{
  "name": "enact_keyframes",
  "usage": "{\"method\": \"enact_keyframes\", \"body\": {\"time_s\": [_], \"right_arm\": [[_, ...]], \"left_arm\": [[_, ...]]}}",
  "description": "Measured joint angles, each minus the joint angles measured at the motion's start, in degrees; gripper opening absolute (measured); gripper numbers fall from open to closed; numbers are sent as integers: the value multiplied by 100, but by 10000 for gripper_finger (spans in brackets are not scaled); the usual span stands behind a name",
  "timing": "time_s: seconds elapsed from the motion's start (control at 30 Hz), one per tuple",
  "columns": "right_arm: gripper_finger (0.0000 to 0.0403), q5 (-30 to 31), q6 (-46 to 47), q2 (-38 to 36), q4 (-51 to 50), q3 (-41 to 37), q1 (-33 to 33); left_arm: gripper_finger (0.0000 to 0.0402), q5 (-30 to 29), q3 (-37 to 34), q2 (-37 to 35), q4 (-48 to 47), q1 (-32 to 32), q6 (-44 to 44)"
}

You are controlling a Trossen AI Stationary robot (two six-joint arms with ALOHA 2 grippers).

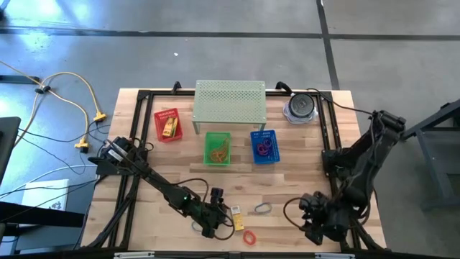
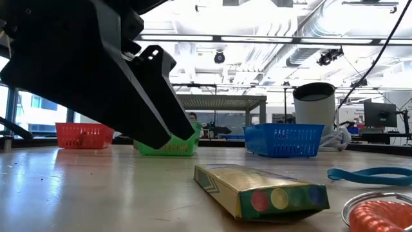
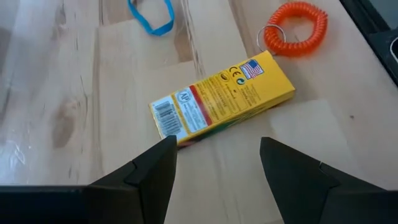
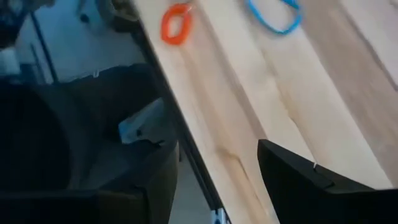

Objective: Pick & Place Office Desk Supplies
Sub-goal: Put the blue spring keychain into the blue bin

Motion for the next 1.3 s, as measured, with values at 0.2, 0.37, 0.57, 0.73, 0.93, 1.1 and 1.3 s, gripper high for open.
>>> {"method": "enact_keyframes", "body": {"time_s": [0.2,0.37,0.57,0.73,0.93,1.1,1.3], "right_arm": [[208,-820,914,351,-751,-3,-14],[208,-1736,1661,869,-1466,-3,-6],[208,-2386,531,1555,-1644,-3,14],[208,-2619,-480,2082,-1701,-3,14],[208,-2751,-1212,2504,-1830,-3,-3],[208,-2779,-1797,2640,-1810,-3,13],[208,-2602,-2630,2791,-1760,-14,36]], "left_arm": [[223,257,0,0,68,0,-418],[222,543,0,-58,229,-50,-1464],[217,1023,0,-203,217,-92,-1976],[216,1527,0,-243,223,-87,-2581],[216,1686,0,-243,221,-66,-2782],[216,1685,0,-243,268,-54,-2783],[216,1691,0,-243,425,-20,-2783]]}}
